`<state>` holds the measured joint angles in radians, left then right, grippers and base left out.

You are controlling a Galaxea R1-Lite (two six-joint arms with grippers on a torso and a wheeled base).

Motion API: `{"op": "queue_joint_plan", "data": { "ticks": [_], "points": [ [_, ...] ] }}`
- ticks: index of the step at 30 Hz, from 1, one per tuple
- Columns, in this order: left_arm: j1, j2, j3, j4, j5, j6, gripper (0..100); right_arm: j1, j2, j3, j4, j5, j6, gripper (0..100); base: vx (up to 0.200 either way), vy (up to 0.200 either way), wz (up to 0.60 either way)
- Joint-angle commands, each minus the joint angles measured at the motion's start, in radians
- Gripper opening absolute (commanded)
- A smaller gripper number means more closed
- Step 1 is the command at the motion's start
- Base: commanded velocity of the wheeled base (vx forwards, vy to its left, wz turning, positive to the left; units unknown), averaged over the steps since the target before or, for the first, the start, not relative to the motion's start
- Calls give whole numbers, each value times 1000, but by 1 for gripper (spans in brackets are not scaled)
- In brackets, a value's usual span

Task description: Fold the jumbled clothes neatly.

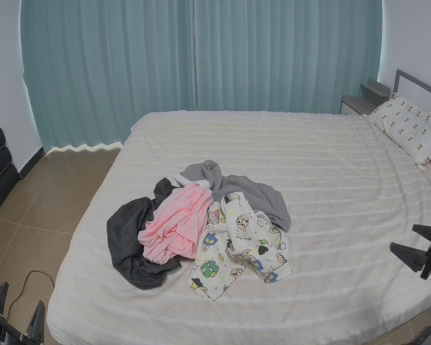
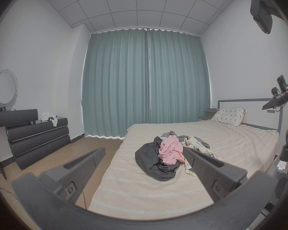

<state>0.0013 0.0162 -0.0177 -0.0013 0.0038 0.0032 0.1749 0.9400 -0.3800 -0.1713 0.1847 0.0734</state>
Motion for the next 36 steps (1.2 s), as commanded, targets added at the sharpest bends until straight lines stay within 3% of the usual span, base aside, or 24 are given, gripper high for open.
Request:
{"op": "queue_joint_plan", "data": {
  "ticks": [1,6,12,17,20,36],
  "points": [
    [0,-16,18,0,1,0,100,304,1096,-327,-297,-70,62,100,0,0,0],
    [0,-16,18,0,1,0,100,325,1218,-425,-303,-85,63,100,0,0,0],
    [0,-16,18,0,1,-2,100,354,1373,-562,-304,-166,62,100,0,0,0],
    [0,-16,18,0,1,-2,100,356,1432,-632,-303,-174,60,100,0,0,0],
    [0,-16,18,0,1,-2,100,370,1494,-705,-295,-215,55,100,0,0,0],
    [0,-16,18,0,-1,-2,100,374,1557,-790,-284,-234,-3,100,0,0,0]
  ]
}}
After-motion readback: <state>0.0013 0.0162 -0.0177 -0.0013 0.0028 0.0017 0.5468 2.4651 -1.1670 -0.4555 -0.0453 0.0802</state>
